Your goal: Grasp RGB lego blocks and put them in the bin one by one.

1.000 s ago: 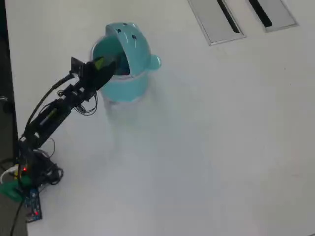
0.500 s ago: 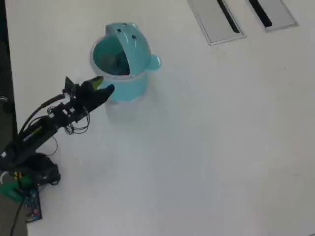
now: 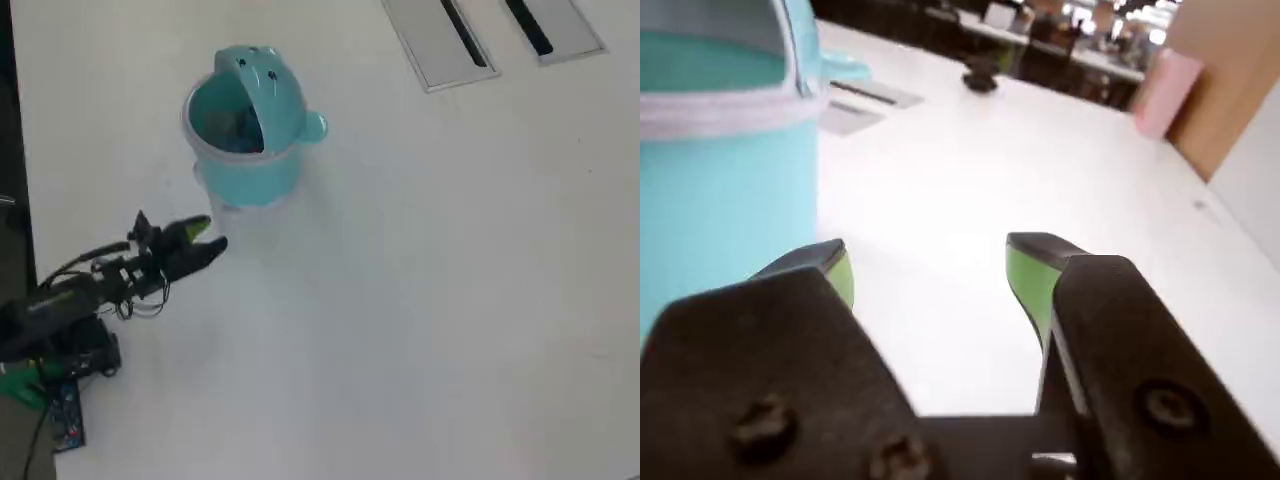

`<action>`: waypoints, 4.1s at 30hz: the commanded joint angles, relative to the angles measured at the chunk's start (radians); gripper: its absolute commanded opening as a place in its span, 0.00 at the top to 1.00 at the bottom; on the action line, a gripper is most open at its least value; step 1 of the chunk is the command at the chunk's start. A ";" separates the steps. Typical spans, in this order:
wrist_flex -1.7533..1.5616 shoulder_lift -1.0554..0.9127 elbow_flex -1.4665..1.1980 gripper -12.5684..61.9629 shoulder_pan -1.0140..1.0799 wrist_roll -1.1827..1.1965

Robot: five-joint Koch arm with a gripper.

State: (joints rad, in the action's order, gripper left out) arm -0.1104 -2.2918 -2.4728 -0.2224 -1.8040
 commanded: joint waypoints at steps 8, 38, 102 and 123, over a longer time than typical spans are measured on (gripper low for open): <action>-0.558 -0.067 -0.239 0.46 0.051 -0.020; -0.709 -0.063 -0.698 0.46 0.109 0.018; 0.103 -0.052 -0.698 0.34 0.192 1.431; 0.106 -0.054 -0.698 0.37 0.135 1.611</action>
State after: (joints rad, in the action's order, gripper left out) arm -0.0752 -2.2918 -3.0971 -0.0844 -0.2424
